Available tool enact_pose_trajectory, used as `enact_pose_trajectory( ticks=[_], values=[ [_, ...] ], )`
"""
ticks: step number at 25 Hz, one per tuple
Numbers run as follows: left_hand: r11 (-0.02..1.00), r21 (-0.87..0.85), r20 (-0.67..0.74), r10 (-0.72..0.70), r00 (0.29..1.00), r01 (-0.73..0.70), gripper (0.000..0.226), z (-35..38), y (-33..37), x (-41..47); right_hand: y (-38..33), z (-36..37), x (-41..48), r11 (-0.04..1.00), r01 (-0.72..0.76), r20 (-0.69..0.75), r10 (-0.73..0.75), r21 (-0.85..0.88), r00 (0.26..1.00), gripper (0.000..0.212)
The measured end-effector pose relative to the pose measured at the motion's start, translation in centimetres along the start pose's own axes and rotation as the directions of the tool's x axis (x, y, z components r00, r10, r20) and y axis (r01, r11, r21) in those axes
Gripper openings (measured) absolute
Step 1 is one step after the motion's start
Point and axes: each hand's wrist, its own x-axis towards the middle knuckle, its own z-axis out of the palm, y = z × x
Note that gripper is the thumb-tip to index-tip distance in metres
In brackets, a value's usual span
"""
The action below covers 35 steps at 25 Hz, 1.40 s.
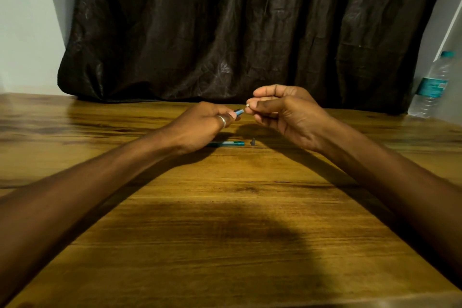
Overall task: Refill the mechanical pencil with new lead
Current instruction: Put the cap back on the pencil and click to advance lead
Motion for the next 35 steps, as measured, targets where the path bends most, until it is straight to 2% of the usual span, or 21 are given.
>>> enact_pose_trajectory(
  ticks=[5,15,18,21,23,27,35],
  values=[
    [0.999,-0.007,-0.008,0.036,0.999,-0.036,0.027,-0.1,0.1,0.1,0.0,0.2,-0.2,0.998,0.013,0.017,-0.012,-0.062,1.000,0.025],
    [0.999,-0.010,0.012,0.046,0.999,-0.046,0.025,-0.1,0.3,-0.3,0.3,0.3,-0.3,0.998,0.018,0.032,-0.016,-0.056,0.999,0.027],
    [0.999,0.003,0.017,0.040,0.999,-0.040,0.026,0.0,0.3,-0.4,0.2,0.4,-0.4,0.981,0.085,0.040,-0.079,-0.177,0.996,0.028],
    [0.999,0.020,0.029,0.036,0.999,-0.037,0.028,0.0,-0.2,-0.2,0.3,0.8,-0.7,0.921,0.191,0.052,-0.184,-0.340,0.982,0.029],
    [0.999,0.033,0.026,0.038,0.999,-0.039,0.029,-0.1,-0.6,0.1,0.3,0.9,-0.8,0.900,0.209,0.060,-0.202,-0.382,0.978,0.028],
    [0.998,0.040,0.022,0.055,0.998,-0.056,0.034,-0.1,-0.8,0.2,0.2,0.8,-0.8,0.889,0.202,0.086,-0.183,-0.410,0.979,0.020],
    [0.999,0.015,0.032,0.036,0.999,-0.036,0.029,-0.1,-0.3,-0.3,0.5,0.9,-0.7,0.906,0.194,0.076,-0.178,-0.377,0.981,0.018]
  ],
)
